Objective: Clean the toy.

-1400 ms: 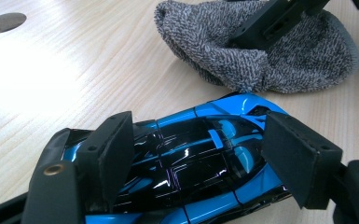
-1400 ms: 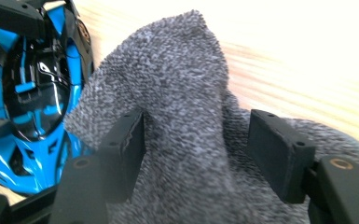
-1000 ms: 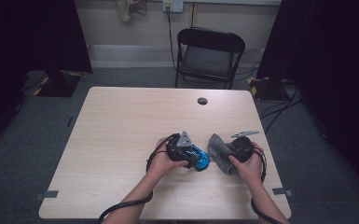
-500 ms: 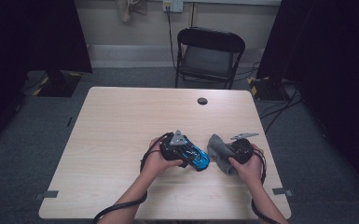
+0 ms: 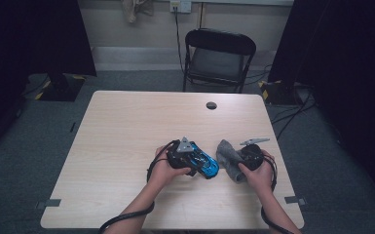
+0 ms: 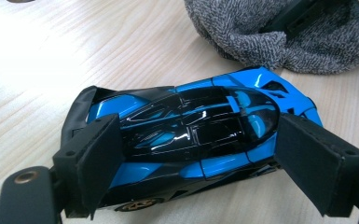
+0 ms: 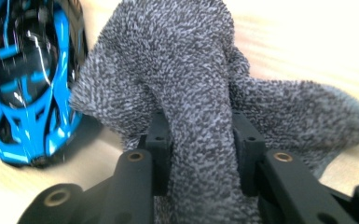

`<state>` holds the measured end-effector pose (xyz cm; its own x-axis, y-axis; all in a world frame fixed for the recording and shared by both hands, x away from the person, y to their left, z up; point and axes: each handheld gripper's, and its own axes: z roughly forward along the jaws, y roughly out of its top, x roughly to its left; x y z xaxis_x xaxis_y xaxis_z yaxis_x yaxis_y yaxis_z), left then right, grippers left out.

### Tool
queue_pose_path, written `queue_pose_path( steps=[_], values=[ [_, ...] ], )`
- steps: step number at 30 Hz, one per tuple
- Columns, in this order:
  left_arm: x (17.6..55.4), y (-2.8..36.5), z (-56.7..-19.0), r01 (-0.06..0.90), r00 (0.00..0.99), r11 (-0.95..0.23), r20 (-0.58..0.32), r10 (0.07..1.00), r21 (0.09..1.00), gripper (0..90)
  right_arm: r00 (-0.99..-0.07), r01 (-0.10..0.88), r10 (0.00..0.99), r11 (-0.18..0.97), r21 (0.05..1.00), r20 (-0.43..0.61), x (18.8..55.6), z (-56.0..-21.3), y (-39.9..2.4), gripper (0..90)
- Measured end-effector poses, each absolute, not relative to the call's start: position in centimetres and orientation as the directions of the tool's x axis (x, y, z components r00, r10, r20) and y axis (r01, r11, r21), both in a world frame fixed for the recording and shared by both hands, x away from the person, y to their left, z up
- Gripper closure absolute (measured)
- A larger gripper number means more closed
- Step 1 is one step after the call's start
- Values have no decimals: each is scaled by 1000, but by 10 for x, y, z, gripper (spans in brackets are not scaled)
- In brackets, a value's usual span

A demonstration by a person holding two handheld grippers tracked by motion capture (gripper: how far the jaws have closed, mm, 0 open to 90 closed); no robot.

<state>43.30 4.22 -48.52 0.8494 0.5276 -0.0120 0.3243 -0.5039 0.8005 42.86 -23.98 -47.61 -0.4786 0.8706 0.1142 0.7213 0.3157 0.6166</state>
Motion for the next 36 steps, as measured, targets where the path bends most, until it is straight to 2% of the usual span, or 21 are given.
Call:
queue_pose_path(
  steps=[9, 13, 20, 23, 29, 36],
  values=[
    [431, 42, -487, 323, 843, -488, -13, 537, 811, 147, -455, 689, 887, 293, 664, 81, 449, -455, -221, 691],
    [431, 43, -488, 318, 845, -481, -14, 535, 817, 147, -444, 692, 892, 281, 665, 84, 462, -459, -202, 690],
    [430, 45, -491, 304, 847, -463, -13, 531, 833, 147, -425, 685, 905, 298, 665, 32, 479, -461, -170, 687],
    [430, 46, -492, 299, 846, -457, -11, 533, 838, 150, -455, 687, 890, 326, 649, 34, 483, -464, -156, 685],
    [432, 47, -495, 277, 839, -457, 19, 545, 845, 183, -580, 638, 815, 461, 617, -10, 478, -474, -140, 692],
    [430, 43, -493, 289, 839, -469, 15, 543, 834, 183, -598, 639, 800, 436, 634, 53, 474, -477, -154, 695]
  ],
)
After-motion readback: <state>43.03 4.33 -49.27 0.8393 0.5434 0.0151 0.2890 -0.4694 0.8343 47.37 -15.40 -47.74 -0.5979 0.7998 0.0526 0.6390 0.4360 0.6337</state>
